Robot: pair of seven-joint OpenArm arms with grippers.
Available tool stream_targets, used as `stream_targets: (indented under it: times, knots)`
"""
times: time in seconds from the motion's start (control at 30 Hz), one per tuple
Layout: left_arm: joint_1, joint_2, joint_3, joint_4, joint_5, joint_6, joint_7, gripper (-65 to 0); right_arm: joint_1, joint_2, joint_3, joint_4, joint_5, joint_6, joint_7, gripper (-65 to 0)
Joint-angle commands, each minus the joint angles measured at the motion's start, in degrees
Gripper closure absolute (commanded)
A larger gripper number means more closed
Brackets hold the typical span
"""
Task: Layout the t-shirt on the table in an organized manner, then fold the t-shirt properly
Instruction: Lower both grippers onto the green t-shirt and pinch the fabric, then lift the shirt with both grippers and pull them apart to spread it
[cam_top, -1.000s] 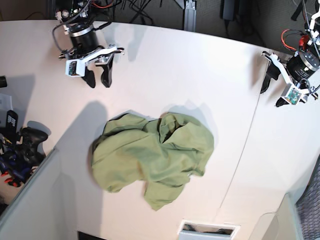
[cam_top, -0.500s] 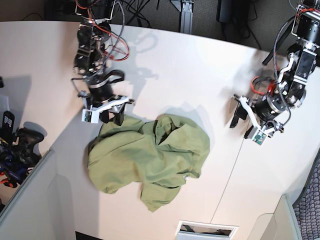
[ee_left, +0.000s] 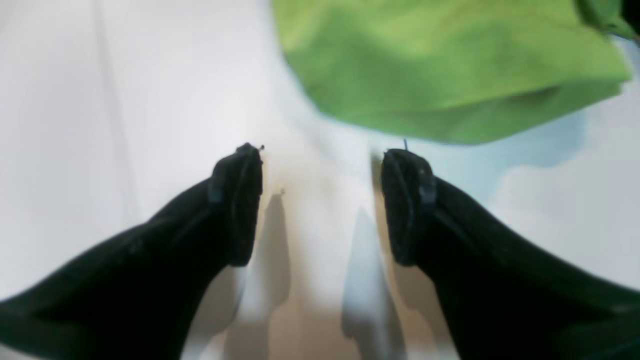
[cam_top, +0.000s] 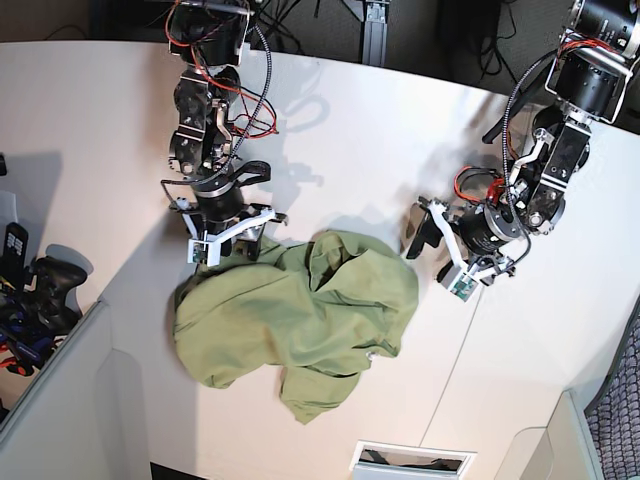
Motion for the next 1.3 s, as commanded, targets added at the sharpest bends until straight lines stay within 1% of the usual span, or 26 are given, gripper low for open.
stream_targets:
  times: [0.0, 0.13, 0.3, 0.43, 0.6, 0.63, 0.67, 0.7, 0.73, 0.77, 0.8, 0.87, 0.93, 1.07, 1.1, 1.17, 1.23, 1.27]
  knots:
    - [-2.0, 0.7, 0.8, 0.9, 0.1, -0.7, -1.4, -42.2, 1.5, 0.1, 0.0, 0.3, 0.1, -0.3, 1.1, -27.0]
    - [-3.6, 2.9, 2.7, 0.9, 1.5, -0.4, -1.4, -42.2, 1.4, 0.1, 0.0, -0.8, -0.4, -0.3, 1.1, -27.0]
    - [-5.2, 3.1, 4.3, 0.9, 3.0, -0.4, -1.8, -42.2, 1.4, 0.1, 0.0, -1.1, -0.7, -0.3, 1.1, -27.0]
    - [-5.5, 4.1, 8.2, -0.8, 7.1, -0.4, -5.1, -42.2, 1.5, 0.1, 0.0, -1.1, -0.7, -0.3, 1.1, -27.0]
    - [-7.0, 6.4, 11.4, -5.0, 7.6, -0.1, -8.0, -42.0, 1.4, 0.1, 0.0, -1.1, -0.7, -0.3, 1.1, -26.9]
    - [-7.2, 6.9, 11.4, -5.6, 7.6, 0.3, -8.4, -40.8, 1.5, 0.1, 0.0, -1.1, -0.7, -0.3, 1.1, -26.8]
    - [-7.5, 7.3, 11.4, -5.9, 7.6, 1.2, -8.5, -35.9, 1.5, 0.1, 0.0, -1.1, -0.8, -0.3, 1.1, -25.5]
    - [-7.7, 7.6, 11.4, -6.0, 7.6, 1.8, -8.6, -27.4, 1.5, 0.1, 0.0, -1.1, -1.4, -0.3, 1.2, -21.8]
    - [-8.0, 7.6, 11.4, -6.0, 7.6, 2.3, -8.6, -16.7, 1.5, 0.1, 0.0, -1.0, -1.8, -0.3, 1.3, -15.8]
    - [-8.5, 7.7, 11.4, -6.0, 7.6, 2.4, -8.8, -7.5, 1.5, 0.1, 0.0, -1.1, -2.3, -0.3, 1.7, -8.3]
    - [-9.0, 7.7, 11.4, -6.0, 7.6, 2.4, -8.7, -0.5, 1.5, 0.1, 0.0, -1.1, -2.7, -0.3, 2.5, -0.4]
    - [-10.0, 7.5, 11.3, -6.0, 7.1, 2.4, -8.4, 0.0, 1.5, 0.2, 0.0, -1.0, -2.7, -0.3, 2.8, 0.0]
    - [-11.1, 7.4, 10.8, -6.0, 4.2, 2.4, -6.9, 0.0, 1.5, 0.3, 0.0, -1.0, -2.6, -0.3, 2.9, 0.0]
    - [-11.6, 6.8, 5.7, -4.5, 1.6, 2.4, -6.5, 0.0, 1.4, 0.4, 0.0, 2.6, -2.6, -0.2, 2.7, 0.0]
    - [-11.5, 6.2, 4.3, -3.4, 0.3, 2.4, -5.9, 0.0, 1.3, 0.5, 0.0, 4.3, -2.0, -0.2, 2.3, 0.0]
    - [-11.5, 4.3, 1.9, -0.2, -1.9, 1.9, -3.8, 0.0, 1.3, 1.1, 0.0, 8.4, 1.0, -0.2, -0.6, 0.0]
    - [-11.5, 1.7, 0.0, 3.6, -3.9, -0.5, -2.6, 0.0, 1.3, 1.8, 0.0, 13.2, 3.6, 0.4, -4.2, 0.0]
    - [-11.5, 0.3, -0.8, 5.6, -4.9, -1.1, -2.5, 0.0, 1.3, 2.3, 0.0, 15.6, 4.7, 1.3, -5.6, 0.0]
